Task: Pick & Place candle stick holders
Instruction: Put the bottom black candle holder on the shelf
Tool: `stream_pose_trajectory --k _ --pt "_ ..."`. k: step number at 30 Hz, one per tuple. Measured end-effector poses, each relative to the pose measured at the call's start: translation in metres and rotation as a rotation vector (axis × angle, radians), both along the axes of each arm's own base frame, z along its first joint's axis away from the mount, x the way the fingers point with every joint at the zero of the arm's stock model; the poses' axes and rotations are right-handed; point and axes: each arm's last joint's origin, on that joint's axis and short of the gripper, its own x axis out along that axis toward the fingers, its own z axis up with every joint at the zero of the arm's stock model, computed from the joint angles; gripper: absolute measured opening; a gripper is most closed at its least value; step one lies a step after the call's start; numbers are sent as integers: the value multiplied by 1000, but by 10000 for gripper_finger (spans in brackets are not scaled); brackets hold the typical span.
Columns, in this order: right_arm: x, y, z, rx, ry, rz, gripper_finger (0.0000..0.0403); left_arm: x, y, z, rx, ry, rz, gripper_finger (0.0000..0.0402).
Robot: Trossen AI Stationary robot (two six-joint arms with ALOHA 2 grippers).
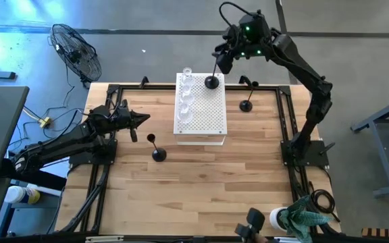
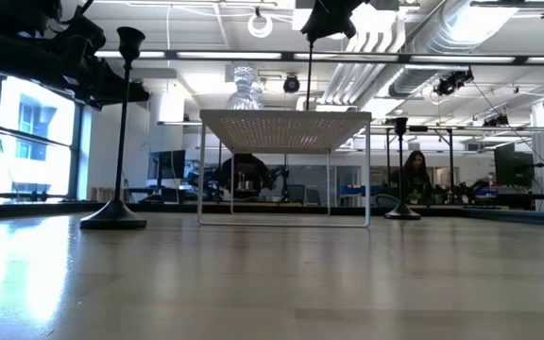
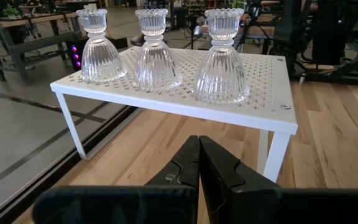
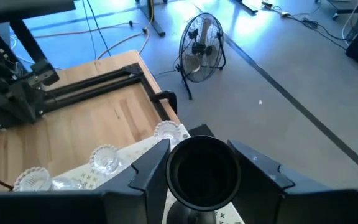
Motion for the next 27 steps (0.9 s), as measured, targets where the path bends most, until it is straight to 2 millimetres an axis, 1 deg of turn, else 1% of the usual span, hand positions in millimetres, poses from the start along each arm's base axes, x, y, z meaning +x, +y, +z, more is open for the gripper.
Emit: stream_pose_trajectory --k 8,19,27 --pt "9 -15 -15 17 34 -11 149 0 0 0 0 0 0 1" --pt "5 -23 -14 6 11 -26 149 0 0 0 0 0 0 1" --pt "4 -23 -16 26 33 -25 149 0 0 0 0 0 0 1"
